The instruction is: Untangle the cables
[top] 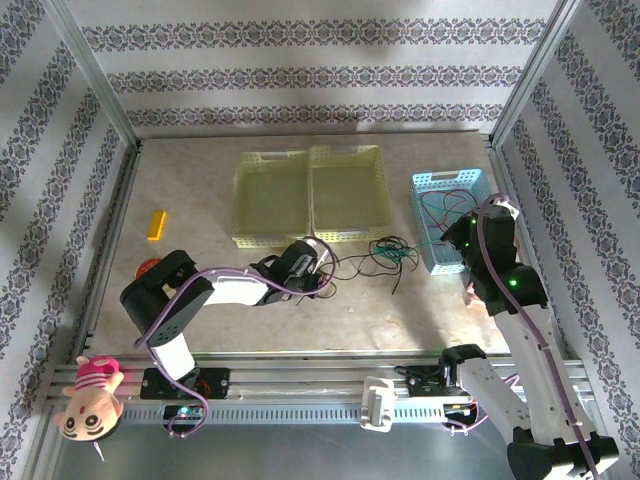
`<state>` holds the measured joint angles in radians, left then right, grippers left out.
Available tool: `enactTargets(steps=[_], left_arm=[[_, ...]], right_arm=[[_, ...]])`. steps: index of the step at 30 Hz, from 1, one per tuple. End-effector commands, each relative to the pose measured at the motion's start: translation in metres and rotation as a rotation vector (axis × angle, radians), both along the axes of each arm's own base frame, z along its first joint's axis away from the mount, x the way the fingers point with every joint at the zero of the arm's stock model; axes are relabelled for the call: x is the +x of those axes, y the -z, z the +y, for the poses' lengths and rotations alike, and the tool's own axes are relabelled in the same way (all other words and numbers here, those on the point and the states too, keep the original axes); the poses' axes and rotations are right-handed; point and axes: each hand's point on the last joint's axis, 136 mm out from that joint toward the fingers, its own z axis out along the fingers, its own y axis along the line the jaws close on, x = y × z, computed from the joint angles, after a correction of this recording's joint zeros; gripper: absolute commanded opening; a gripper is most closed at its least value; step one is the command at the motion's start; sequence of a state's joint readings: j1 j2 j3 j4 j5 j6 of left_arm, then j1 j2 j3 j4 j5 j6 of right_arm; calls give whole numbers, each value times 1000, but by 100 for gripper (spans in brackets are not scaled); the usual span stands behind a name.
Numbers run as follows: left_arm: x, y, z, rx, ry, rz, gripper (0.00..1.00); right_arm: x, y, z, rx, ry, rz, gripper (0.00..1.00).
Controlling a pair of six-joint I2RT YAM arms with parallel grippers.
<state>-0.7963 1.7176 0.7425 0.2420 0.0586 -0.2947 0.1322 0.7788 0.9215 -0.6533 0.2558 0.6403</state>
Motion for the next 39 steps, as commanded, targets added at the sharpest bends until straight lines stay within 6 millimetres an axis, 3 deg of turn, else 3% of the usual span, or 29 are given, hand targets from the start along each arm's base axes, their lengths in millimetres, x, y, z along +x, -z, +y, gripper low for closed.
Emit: enactTargets(steps=[1,4,10,12,14,18,22,29,34,35,39], left_arm=[[-3,3,26,35,-93,21,0],[-6,-6,37,48,-111,-1,0],[-10,-40,44,21,-87,-67,1],[-11,-56,42,2,-67,-94,14],[-14,-76,33,-42,-8,-116,40],[-24,-98,7,-105,132,-98,75],[-22,-101,-15,-119,206,-84,90],[7,-98,-57,-113,269,-120,91],[20,-80,-69,-61,284,-124,88],[21,-76,-70,-54,286,-120,84],[26,-60,-68,-46,252,-113,43]], right_arm=[[-2,-19,-20,-62,82,-35,1],[13,-17,5,-35,-63,-21,3],[35,12,88,127,-464,88,4],[35,20,107,123,-536,113,4],[34,28,122,117,-582,139,4],[34,34,144,178,-653,153,4],[31,29,162,245,-743,148,4],[16,5,181,366,-905,109,4],[7,-7,183,434,-954,94,5],[7,-7,181,437,-949,93,5],[9,-8,174,454,-919,83,5]])
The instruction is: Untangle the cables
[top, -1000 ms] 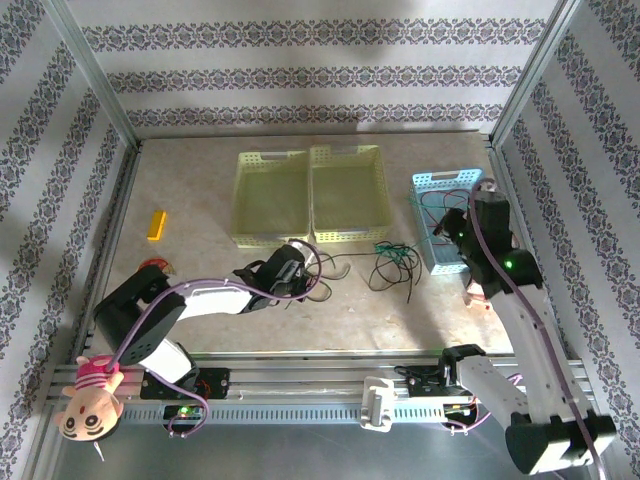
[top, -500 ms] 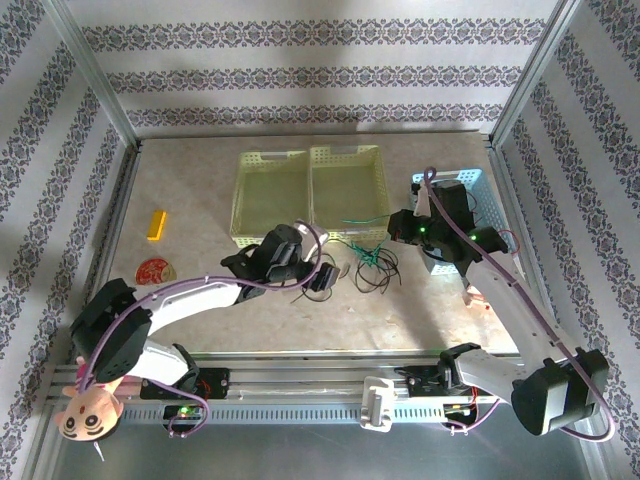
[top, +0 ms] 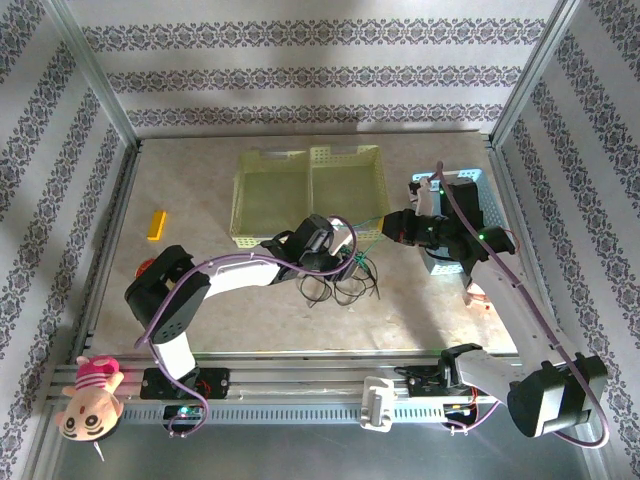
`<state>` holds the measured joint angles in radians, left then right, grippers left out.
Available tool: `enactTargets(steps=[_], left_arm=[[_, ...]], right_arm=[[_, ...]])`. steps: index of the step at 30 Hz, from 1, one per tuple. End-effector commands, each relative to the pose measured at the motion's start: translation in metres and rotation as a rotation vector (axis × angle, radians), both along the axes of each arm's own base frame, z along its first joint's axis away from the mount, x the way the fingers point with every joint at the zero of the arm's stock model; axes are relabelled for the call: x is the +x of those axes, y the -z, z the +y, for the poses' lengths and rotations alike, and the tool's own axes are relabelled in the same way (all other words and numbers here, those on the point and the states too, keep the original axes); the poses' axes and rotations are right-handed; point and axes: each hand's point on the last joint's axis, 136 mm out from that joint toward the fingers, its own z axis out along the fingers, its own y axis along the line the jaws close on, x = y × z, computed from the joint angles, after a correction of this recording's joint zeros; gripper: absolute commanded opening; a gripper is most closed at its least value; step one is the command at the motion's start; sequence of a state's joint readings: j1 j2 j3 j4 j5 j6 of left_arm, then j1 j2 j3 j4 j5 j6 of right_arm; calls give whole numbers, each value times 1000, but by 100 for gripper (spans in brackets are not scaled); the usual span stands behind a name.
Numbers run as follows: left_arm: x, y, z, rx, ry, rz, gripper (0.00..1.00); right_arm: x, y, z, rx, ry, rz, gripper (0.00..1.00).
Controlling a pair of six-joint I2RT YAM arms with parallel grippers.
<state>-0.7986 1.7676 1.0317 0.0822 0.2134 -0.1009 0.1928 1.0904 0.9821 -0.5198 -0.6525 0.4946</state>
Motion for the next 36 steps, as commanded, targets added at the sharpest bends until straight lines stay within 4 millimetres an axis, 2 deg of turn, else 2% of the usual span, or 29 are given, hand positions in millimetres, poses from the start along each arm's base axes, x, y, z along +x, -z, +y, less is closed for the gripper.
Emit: enactTargets(steps=[1,3,6,10,13,18,22,24,26,30,32,36], left_arm=[[5,6,-5,-5,-12,-26,34],[9,12,-5,-19,-40,-17,16],[12,19,-5,-32,-72,1,0],[11,23,5,-51,-108,30,0],[5,32,23,-36,-139,57,0],[-15,44,53,6,-170,93,0],[-32,51,69,19,-188,127,0],[-39,54,75,22,-195,150,0],[-43,55,82,24,-220,155,0],[-49,61,97,45,-257,151,0],[-51,63,101,50,-268,155,0],[-54,63,104,44,-279,161,0]], right_arm=[[-3,-24,3,74,-28,-50,4],[-1,-26,1,101,-21,-52,4],[2,-28,-2,107,-6,-53,4],[6,-33,-12,94,38,-76,4],[13,-35,-36,37,153,-105,4],[21,-31,-94,-131,439,-143,3],[21,-31,-110,-182,520,-162,2],[22,-42,-104,-149,494,-197,2],[24,-51,-109,-157,529,-218,3],[18,-62,-159,-341,748,-234,1],[12,-68,-178,-391,828,-252,1],[7,-77,-194,-403,911,-266,0]])
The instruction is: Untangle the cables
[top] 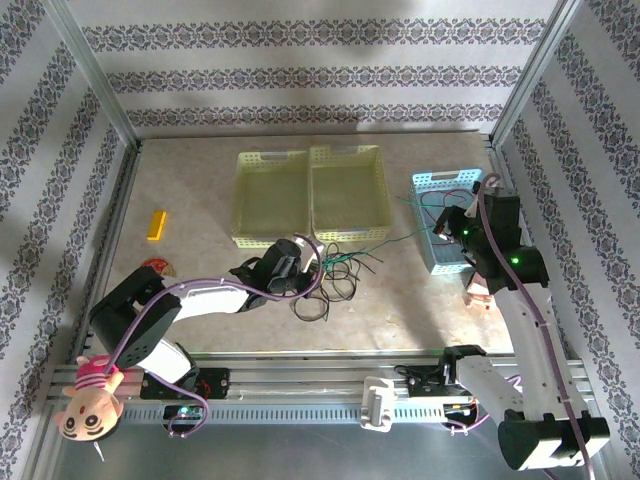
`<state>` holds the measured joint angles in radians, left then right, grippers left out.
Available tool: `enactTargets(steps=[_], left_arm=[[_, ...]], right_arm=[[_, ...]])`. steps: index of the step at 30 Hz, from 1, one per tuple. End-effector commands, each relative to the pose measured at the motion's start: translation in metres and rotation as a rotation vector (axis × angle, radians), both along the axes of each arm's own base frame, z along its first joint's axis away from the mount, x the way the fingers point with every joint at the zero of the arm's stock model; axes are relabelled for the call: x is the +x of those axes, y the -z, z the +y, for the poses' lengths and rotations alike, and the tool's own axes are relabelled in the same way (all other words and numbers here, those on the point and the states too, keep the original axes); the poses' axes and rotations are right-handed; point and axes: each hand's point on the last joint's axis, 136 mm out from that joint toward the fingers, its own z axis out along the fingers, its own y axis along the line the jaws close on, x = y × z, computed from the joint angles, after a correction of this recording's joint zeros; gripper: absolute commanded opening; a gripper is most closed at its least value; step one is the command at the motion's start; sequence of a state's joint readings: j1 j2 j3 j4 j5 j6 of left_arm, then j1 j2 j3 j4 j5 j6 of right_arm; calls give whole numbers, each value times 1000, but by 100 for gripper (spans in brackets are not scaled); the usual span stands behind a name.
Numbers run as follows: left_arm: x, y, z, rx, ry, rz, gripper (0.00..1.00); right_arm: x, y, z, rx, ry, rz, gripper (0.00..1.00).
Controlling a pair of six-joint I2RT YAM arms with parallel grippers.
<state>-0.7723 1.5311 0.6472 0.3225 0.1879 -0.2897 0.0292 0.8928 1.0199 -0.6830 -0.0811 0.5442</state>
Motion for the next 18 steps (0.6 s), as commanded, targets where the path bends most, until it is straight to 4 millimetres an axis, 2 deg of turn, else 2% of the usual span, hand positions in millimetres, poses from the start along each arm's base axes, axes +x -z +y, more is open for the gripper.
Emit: enactTargets(steps=[1,4,6,10,12,13,14,15,18], left_arm=[[-18,53,46,170,-102,139,0],[-20,53,48,168,-100,147,0],[-25,51,45,148,-66,156,0],[-36,43,36,112,13,168,2],[-40,38,34,107,42,176,12],[-41,35,33,107,50,176,23],[-41,34,33,113,56,179,40],[-42,31,34,121,61,177,50],[-35,20,38,147,40,140,65]], right_arm=[[2,-57,-58,-135,264,-179,0],[1,-55,-63,-144,288,-166,0],[5,-52,-56,-131,248,-159,1],[23,-49,-12,-20,12,-175,3],[28,-41,10,33,-97,-144,3],[30,-36,18,48,-136,-126,3],[32,-31,25,57,-168,-104,3],[33,-26,33,57,-197,-84,3],[34,-14,47,24,-250,-38,3]])
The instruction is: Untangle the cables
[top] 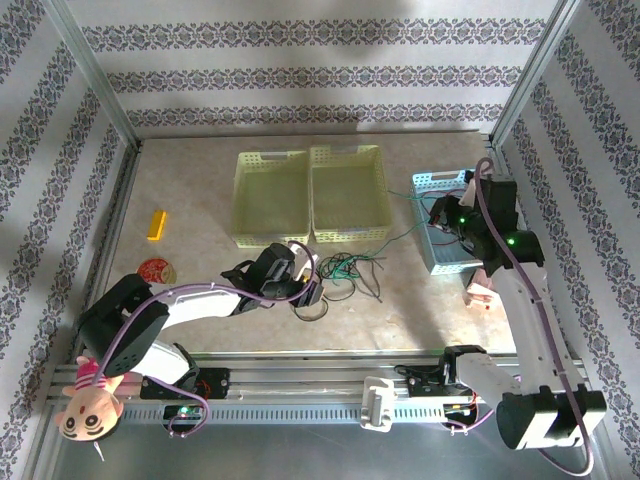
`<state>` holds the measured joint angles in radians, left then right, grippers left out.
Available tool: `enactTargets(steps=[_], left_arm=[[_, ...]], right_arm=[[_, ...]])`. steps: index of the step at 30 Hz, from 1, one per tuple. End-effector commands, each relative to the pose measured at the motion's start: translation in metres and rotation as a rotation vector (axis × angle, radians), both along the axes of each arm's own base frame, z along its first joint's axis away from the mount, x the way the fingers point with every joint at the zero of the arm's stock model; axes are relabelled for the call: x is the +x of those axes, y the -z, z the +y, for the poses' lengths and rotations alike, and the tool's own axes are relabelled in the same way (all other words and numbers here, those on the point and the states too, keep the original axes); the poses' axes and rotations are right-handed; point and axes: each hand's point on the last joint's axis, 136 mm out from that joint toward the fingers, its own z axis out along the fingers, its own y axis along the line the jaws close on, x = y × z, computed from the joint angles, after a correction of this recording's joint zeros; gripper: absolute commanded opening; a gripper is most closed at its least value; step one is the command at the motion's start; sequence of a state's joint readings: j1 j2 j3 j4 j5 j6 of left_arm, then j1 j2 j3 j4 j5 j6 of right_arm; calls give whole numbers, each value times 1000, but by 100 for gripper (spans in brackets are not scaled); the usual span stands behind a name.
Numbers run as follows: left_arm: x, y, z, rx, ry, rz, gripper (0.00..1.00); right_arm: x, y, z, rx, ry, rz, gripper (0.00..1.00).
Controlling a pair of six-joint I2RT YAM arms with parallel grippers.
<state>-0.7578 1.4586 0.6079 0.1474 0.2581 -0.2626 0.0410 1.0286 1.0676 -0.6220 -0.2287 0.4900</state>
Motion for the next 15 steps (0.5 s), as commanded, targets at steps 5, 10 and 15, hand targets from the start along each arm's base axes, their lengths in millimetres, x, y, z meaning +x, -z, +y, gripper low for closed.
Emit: enactTargets(steps=[5,10,15], left_arm=[[12,-34,15,58,-31,-86,71],[31,-65,-13,15,33,-139,69],[54,-70,-43,-7,85,-163,56]], right_arm=[[6,-3,36,-23,-158,-17,3],[5,4,49,-14,-213,11,3],[1,9,54,5,-230,30,3]])
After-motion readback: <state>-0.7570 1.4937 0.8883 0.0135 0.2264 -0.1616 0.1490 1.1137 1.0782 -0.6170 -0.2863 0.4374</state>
